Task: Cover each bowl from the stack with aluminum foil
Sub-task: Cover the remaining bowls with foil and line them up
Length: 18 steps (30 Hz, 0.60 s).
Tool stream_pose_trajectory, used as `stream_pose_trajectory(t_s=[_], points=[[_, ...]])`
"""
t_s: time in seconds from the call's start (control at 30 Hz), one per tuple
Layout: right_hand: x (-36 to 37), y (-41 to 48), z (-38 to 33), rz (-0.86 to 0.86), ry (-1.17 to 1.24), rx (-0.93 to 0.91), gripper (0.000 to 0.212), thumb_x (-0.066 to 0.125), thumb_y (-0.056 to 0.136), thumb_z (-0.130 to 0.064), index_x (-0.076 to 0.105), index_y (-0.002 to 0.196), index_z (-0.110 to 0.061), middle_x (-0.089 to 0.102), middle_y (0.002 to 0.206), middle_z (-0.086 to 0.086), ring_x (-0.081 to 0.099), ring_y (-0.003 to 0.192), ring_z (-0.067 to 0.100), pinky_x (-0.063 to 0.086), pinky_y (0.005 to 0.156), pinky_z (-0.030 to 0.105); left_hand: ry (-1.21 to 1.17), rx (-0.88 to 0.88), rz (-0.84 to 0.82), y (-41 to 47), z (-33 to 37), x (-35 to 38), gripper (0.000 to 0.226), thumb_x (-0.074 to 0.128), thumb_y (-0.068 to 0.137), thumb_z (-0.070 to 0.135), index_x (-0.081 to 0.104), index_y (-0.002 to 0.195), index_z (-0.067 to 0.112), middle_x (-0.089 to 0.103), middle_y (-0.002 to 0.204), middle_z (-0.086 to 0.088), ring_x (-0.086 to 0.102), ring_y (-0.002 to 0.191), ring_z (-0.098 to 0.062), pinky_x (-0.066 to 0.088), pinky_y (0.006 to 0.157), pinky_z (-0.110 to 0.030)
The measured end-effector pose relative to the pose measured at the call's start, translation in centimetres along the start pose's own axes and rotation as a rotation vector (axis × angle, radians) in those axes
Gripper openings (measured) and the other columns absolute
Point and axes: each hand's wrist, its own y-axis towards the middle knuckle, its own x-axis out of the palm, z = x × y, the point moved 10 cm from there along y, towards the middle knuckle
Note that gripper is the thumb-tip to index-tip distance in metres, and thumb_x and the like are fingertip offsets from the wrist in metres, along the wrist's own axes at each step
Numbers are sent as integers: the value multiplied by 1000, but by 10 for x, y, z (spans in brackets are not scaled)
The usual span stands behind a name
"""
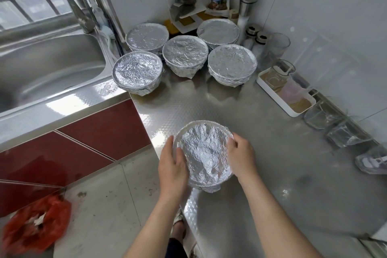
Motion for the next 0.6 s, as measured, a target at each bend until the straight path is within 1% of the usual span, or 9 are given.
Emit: stream_pose_trajectory(t_s=[0.1,0.23,0.3,0.33,0.37,0.43,0.47,0.53,0.6], points=[[-2,-10,-2,73,-16,-7,19,43,96,-10,54,81,-11,52,78,17,35,74,21,26,67,28,-207,-133,52,-15,-15,2,46,37,105,12,36,150,18,39,152,8,32,131,3,22,103,-7],[-2,-20,5,92,149,55,40,45,92,-6,32,57,-20,34,55,-6,28,55,15,23,60,31,-240,-160,50,-5,-12,-1,44,37,104,7,44,146,16,46,147,6,41,134,-4,30,108,-14],[-4,-25,16,71,324,190,38,50,92,-18,42,54,-16,42,53,-4,36,56,18,30,59,34,-198,-125,26,3,-7,-2,43,37,103,4,48,143,17,51,139,7,56,111,11,44,94,-11],[-4,-24,21,62,401,264,34,51,93,-24,55,61,-12,54,59,3,47,61,22,37,62,36,-180,-116,13,6,-6,-1,44,37,103,3,49,141,19,53,135,5,60,91,16,48,77,-7],[-5,-21,26,55,451,330,34,50,94,-27,66,77,-3,64,74,11,59,74,27,44,69,39,-167,-122,1,10,-9,1,44,36,102,3,50,141,22,56,135,-1,63,77,11,48,63,-11],[-5,-15,31,27,495,434,44,48,96,-31,63,110,9,67,105,19,60,105,35,47,89,42,-127,-148,-35,14,-18,6,46,36,102,7,50,140,29,58,133,-22,64,62,-8,48,51,-30],[-5,-10,31,-1,495,464,46,49,96,-34,60,119,5,65,114,18,58,111,34,45,94,41,-116,-146,-37,15,-20,7,45,36,103,8,50,140,29,57,130,-26,59,54,-7,45,49,-29],[-1,1,30,-58,499,487,47,50,96,-34,56,127,2,60,127,12,54,119,29,43,94,35,-88,-106,-13,14,-18,5,45,37,103,7,49,142,25,62,129,-17,57,56,0,47,55,-19],[4,10,25,-98,469,482,47,51,97,-32,54,127,3,57,128,12,53,119,29,41,91,32,-67,-68,-12,12,-12,5,45,37,103,7,48,143,24,62,132,-7,68,92,-17,53,81,-27]])
